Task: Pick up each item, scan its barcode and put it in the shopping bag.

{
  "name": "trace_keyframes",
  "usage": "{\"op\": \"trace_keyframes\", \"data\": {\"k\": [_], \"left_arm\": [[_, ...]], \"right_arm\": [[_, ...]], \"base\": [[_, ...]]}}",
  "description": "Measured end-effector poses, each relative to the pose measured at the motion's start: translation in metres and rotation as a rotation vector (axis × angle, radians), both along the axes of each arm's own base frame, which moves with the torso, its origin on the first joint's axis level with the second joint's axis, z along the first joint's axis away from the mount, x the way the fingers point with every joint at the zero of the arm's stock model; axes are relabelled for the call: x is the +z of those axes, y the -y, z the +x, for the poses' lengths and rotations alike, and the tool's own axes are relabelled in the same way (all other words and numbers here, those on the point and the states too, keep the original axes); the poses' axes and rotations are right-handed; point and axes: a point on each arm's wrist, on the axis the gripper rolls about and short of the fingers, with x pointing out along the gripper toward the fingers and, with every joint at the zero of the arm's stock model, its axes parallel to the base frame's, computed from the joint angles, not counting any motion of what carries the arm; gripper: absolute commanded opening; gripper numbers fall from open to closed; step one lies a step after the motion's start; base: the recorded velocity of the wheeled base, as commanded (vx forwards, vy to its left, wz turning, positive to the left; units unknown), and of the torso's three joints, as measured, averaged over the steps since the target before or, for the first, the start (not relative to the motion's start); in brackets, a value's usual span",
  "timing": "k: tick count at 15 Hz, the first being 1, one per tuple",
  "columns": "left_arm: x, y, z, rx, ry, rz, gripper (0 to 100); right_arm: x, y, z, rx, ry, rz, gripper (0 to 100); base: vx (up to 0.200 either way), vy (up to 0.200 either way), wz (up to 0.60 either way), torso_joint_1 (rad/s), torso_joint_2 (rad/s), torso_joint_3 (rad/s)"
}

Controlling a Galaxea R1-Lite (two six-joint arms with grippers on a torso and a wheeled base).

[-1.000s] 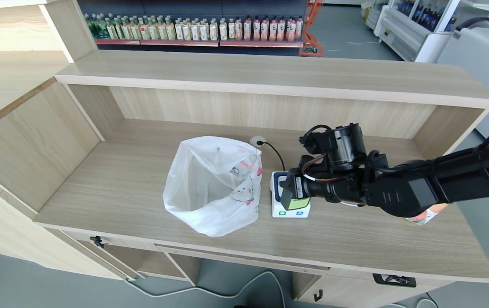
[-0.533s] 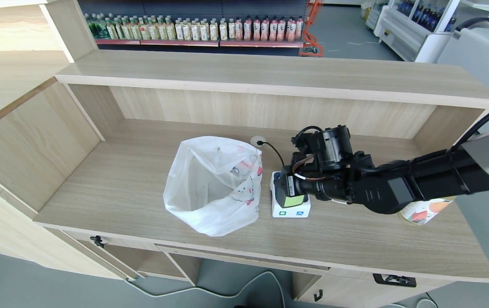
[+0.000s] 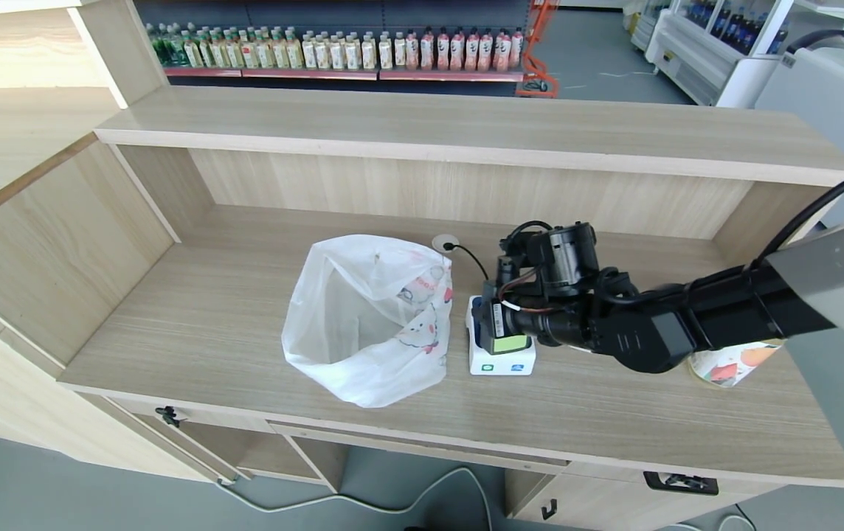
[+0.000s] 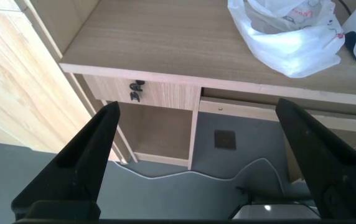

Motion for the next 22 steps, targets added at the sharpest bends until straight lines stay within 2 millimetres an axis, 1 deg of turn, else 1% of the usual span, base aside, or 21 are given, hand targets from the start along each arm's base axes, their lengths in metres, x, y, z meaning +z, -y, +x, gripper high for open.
{"op": "trace_keyframes", "data": {"k": [4, 6, 8, 10, 13, 15, 16, 18, 20, 22], "left_arm": [[0.000, 0.000, 0.000, 0.000, 0.000, 0.000, 100], [0.000, 0.000, 0.000, 0.000, 0.000, 0.000, 100], [0.000, 0.000, 0.000, 0.000, 0.000, 0.000, 100], [0.000, 0.000, 0.000, 0.000, 0.000, 0.000, 100], [0.000, 0.000, 0.000, 0.000, 0.000, 0.000, 100], [0.000, 0.000, 0.000, 0.000, 0.000, 0.000, 100], [0.000, 0.000, 0.000, 0.000, 0.000, 0.000, 100], [0.000, 0.000, 0.000, 0.000, 0.000, 0.001, 100], [0.000, 0.000, 0.000, 0.000, 0.000, 0.000, 100], [0.000, 0.000, 0.000, -0.001, -0.001, 0.000, 100]], "right_arm": [[0.002, 0.000, -0.001, -0.002, 0.002, 0.002, 0], [0.007, 0.001, -0.003, -0.004, 0.014, 0.020, 0], [0.018, 0.003, -0.008, -0.011, 0.039, 0.093, 0], [0.034, 0.008, -0.020, 0.034, 0.070, 0.175, 0], [0.054, 0.022, -0.044, 0.138, 0.121, 0.198, 0], [0.066, 0.023, -0.049, 0.183, 0.229, 0.227, 0], [0.067, 0.022, -0.051, 0.221, 0.271, 0.216, 0], [0.064, 0.021, -0.048, 0.265, 0.334, 0.205, 0], [0.060, 0.016, -0.040, 0.275, 0.392, 0.217, 0], [0.050, 0.008, -0.030, 0.302, 0.416, 0.219, 0]], "base": [[0.000, 0.000, 0.00, 0.000, 0.00, 0.000], [0.000, 0.000, 0.00, 0.000, 0.00, 0.000], [0.000, 0.000, 0.00, 0.000, 0.00, 0.000], [0.000, 0.000, 0.00, 0.000, 0.00, 0.000], [0.000, 0.000, 0.00, 0.000, 0.00, 0.000], [0.000, 0.000, 0.00, 0.000, 0.00, 0.000], [0.000, 0.000, 0.00, 0.000, 0.00, 0.000], [0.000, 0.200, 0.00, 0.000, 0.00, 0.005], [0.000, 0.200, 0.00, -0.005, 0.00, 0.000], [0.000, 0.200, 0.00, 0.022, 0.01, -0.002]]}}
